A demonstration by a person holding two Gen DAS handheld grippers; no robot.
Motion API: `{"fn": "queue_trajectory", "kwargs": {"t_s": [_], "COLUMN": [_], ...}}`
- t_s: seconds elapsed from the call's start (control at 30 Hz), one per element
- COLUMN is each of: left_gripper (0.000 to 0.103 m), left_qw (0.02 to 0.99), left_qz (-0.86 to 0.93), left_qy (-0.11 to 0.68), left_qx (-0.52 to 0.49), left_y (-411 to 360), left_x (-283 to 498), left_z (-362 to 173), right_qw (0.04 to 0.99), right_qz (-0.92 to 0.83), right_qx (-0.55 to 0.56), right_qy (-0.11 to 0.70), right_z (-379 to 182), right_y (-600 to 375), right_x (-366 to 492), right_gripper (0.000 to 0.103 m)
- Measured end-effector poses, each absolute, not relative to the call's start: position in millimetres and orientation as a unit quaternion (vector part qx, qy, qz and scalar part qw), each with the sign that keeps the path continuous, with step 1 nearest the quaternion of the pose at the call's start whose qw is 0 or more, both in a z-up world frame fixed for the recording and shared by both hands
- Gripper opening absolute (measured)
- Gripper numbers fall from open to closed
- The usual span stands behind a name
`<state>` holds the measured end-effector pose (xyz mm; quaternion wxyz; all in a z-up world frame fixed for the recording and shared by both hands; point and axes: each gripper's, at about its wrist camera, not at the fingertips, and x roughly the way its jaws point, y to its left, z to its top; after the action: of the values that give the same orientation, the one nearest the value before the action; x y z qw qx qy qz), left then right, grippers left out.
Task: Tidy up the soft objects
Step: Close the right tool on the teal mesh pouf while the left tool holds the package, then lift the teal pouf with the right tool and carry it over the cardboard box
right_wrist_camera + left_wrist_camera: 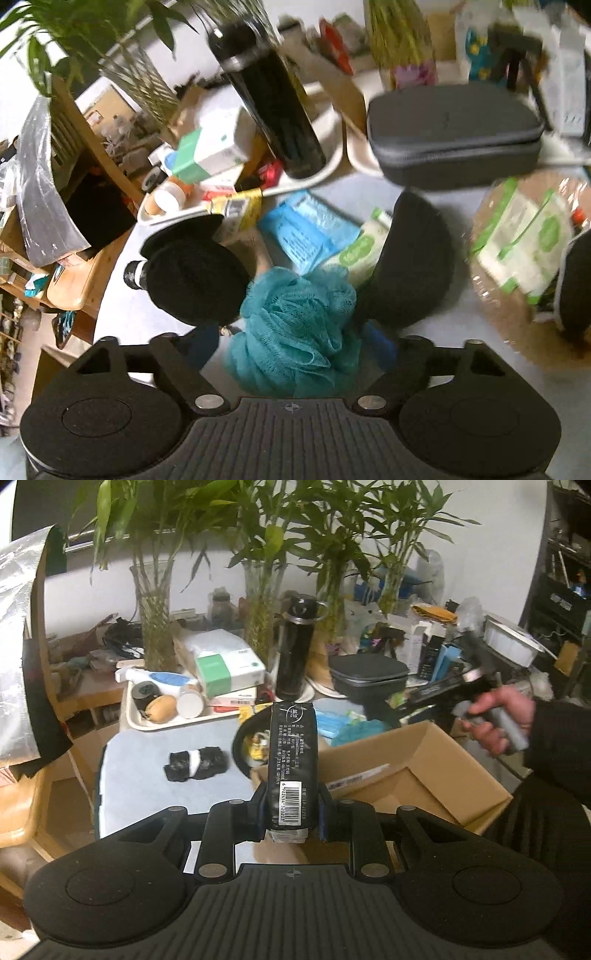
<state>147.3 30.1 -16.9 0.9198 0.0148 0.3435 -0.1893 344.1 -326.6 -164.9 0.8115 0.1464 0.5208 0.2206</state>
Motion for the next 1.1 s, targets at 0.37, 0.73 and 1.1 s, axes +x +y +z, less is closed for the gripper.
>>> {"fn": "queue_trajectory", "kwargs": {"t_s": [0.37, 0.73, 1.1], "left_gripper": [0.024, 0.024, 0.024], "left_qw": [0.921, 0.922, 0.928], "left_qz": [-0.192, -0.188, -0.190], "left_qy": [0.339, 0.337, 0.321], "left_qx": [0.000, -0.006, 0.004], "left_y": [18, 10, 0], "left_x": [139, 141, 139], "left_z": [-25, -25, -2], "right_qw": [0.797, 0.838, 0.906], "right_qz": [0.250, 0.249, 0.237], "right_qx": [0.102, 0.068, 0.026], "right_qy": [0.541, 0.482, 0.349], "right_z": [-189, -163, -71], "right_y": [-294, -293, -305], "right_x": [359, 344, 316], "right_gripper": [0.038, 0.017, 0.016]}}
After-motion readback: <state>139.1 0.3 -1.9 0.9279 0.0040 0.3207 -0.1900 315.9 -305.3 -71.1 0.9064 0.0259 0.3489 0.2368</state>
